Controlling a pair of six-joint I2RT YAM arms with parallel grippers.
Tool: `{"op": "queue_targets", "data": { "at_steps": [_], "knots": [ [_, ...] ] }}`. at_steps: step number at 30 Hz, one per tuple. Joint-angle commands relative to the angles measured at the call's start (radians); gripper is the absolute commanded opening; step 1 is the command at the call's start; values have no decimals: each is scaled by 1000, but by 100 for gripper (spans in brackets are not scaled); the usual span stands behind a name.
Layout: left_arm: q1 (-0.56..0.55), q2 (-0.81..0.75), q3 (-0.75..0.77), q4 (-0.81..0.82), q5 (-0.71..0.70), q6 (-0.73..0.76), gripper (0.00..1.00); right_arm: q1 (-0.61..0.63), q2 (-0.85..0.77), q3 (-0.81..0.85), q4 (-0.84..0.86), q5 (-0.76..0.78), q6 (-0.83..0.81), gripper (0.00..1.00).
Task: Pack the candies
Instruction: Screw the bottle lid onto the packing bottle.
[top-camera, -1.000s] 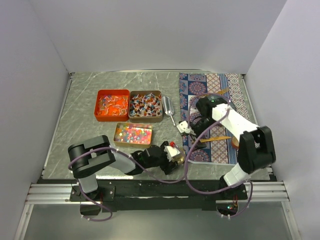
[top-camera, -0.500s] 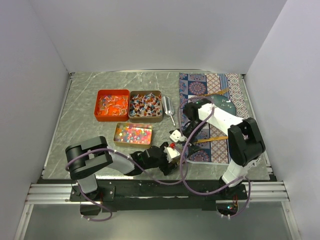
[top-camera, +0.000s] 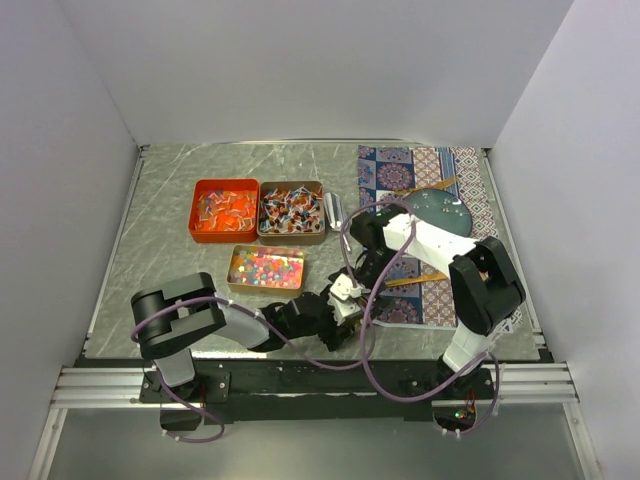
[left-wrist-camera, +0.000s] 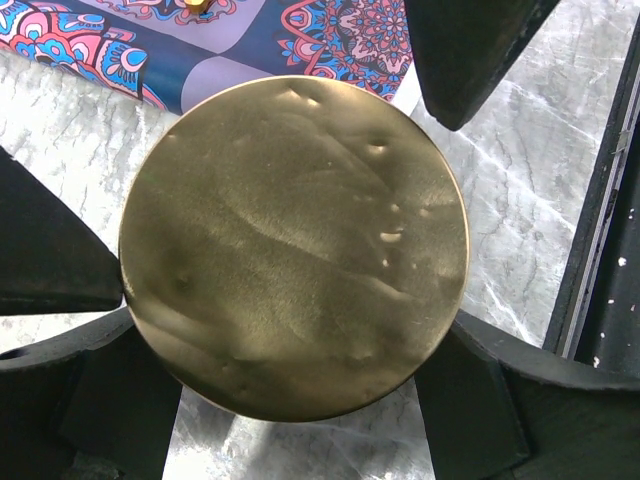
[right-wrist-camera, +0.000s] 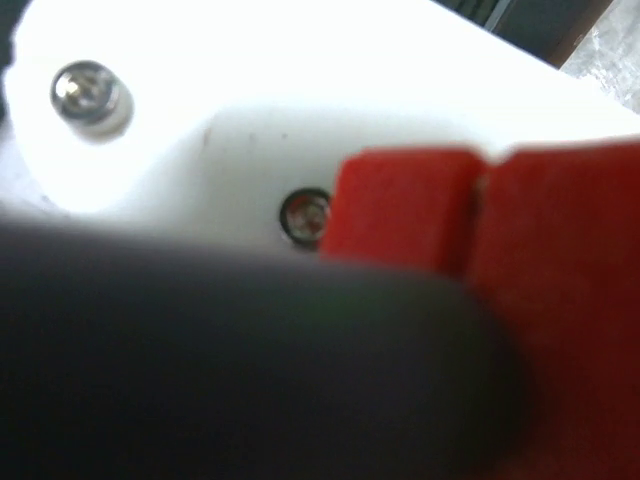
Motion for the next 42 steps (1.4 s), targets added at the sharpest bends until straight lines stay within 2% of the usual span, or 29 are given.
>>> {"op": "queue_targets", "data": {
  "at_steps": [1,13,18,22,28,33,38,42],
  "knots": [
    [-17,55,-46,-248,-2,60,1,36,-29,-23,55,23,29,100],
    [-15,53,-50,-245,-2,57,1,72,-69,-77,238,33,233,98],
    [-9,49,-46,-252,-2,54,1,85,-112,-124,344,52,406,89],
    [8,29,-43,-268,-2,40,1,95,-190,-222,426,69,568,85],
    [28,-49,-40,-292,21,35,1,128,-290,-354,522,119,766,83],
    [29,-19,-39,-285,-2,17,1,147,-351,-419,574,130,901,83],
    [41,9,-25,-297,-2,1,1,186,-388,-482,651,173,1124,81],
    [45,40,-13,-303,0,4,1,197,-436,-531,709,191,1221,80]
  ]
}}
